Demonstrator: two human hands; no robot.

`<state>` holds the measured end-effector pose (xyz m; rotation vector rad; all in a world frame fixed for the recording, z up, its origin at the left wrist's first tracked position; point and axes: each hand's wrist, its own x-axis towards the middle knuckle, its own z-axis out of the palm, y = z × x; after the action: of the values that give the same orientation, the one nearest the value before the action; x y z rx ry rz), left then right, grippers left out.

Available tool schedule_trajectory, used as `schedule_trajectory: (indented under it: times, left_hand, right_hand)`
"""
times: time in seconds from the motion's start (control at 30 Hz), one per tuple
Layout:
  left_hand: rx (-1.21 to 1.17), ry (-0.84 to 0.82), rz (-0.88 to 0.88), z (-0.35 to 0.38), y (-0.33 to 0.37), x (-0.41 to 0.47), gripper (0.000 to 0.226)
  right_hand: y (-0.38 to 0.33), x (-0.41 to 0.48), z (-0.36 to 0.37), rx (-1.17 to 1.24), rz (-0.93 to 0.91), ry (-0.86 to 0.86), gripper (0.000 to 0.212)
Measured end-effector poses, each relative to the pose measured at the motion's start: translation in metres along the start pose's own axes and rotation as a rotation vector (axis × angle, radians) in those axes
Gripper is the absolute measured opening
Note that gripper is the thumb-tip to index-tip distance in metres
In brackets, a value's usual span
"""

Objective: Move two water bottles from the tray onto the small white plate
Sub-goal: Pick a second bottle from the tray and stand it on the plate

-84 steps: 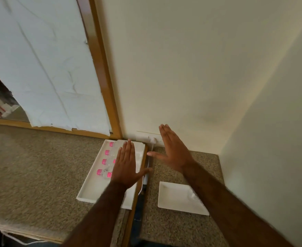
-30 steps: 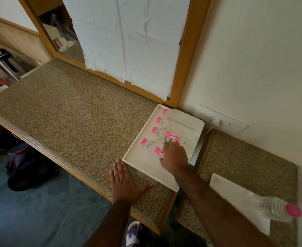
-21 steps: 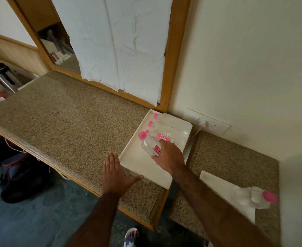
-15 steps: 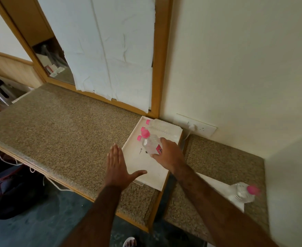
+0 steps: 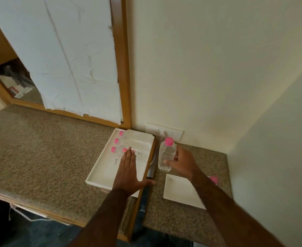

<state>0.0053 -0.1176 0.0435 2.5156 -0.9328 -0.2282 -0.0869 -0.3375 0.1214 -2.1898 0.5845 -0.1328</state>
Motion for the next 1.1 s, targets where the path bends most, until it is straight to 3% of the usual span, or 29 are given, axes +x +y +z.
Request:
schedule_trajectory:
  times: [0.37, 0.67, 0.83, 1.1]
  left_hand:
    - [-0.05, -0.2, 0.102, 0.075, 0.031, -0.009, 0.158]
    - [-0.077, -0.376, 0.012, 0.126, 0.034, -0.03, 0.161]
    - [-0.079, -0.44, -0.076, 0.146, 0.036, -0.038, 0.15]
    - [0.032, -0.502, 0.001, 0.18, 0.038, -0.034, 0.148]
  right_hand:
    - [0.071, -0.025, -0.006, 0.096, 0.114, 0.057, 0.057]
    - [0.115, -0.03, 0.023, 0.134, 0.138, 0.018, 0.057]
    - [0.131, -0.033, 0.031, 0.154, 0.134, 0.014, 0.057]
    - [0.148, -0.033, 0.037, 0.177, 0.161, 0.012, 0.059]
